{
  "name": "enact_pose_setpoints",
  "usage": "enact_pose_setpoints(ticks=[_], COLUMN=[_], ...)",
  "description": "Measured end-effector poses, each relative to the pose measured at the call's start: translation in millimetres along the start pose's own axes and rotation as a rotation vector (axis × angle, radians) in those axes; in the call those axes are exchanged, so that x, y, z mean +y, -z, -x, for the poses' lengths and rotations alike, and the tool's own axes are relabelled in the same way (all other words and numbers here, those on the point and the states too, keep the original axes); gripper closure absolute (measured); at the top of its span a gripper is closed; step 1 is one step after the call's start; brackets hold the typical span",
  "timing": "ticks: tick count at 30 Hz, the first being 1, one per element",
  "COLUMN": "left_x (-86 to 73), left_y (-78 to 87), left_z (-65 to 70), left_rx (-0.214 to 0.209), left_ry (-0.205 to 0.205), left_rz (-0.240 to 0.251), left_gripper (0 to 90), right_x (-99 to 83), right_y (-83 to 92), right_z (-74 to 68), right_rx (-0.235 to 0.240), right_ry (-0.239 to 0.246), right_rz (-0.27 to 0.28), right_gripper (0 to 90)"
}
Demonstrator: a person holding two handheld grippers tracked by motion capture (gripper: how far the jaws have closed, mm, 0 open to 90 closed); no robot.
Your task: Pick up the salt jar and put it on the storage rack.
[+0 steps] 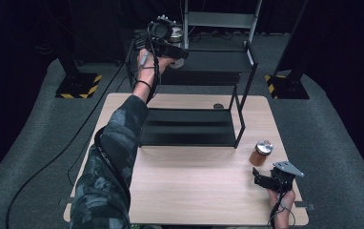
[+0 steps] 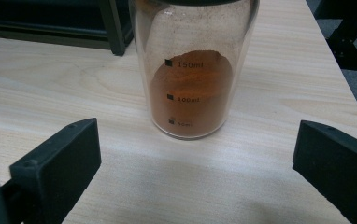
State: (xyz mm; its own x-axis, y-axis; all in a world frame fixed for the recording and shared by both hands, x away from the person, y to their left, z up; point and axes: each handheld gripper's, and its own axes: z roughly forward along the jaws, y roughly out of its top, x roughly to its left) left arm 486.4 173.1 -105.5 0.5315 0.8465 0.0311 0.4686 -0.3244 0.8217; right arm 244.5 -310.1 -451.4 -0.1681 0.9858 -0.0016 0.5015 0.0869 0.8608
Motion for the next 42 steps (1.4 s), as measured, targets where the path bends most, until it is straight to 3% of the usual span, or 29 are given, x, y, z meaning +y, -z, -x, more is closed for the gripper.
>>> enact_pose_setpoints(ticks=[3, 9, 14, 21, 31, 42], left_x=[6.2, -2.5, -27.0, -66.0, -129.5, -203.1], left_y=[7.4, 23.7, 37.3, 41.2, 29.1, 10.7], left_z=[7.1, 18.2, 22.3, 27.8, 32.5, 40.0], left_rx=[-0.006, -0.011, -0.004, -0.024, -0.039, -0.044], left_ry=[-0.06, -0.168, -0.215, -0.286, -0.303, -0.271], left_rz=[-0.062, -0.122, -0.117, -0.169, -0.245, -0.304], left_gripper=[0.1, 0.0, 0.0, 0.0, 0.0, 0.0], right_x=[0.0, 0.2, 0.2, 0.6, 0.3, -0.4], right_y=[0.0, -0.1, -0.1, -0.3, -0.1, 0.3], right_z=[0.0, -0.4, -0.6, -1.1, -1.0, -0.7], right_rx=[0.0, -0.001, -0.003, -0.004, -0.004, -0.005], right_ry=[0.0, 0.002, 0.002, 0.002, 0.001, -0.003], right_rz=[0.0, -0.001, -0.001, -0.003, -0.002, 0.002], right_gripper=[0.0, 0.0, 0.0, 0.0, 0.0, 0.0])
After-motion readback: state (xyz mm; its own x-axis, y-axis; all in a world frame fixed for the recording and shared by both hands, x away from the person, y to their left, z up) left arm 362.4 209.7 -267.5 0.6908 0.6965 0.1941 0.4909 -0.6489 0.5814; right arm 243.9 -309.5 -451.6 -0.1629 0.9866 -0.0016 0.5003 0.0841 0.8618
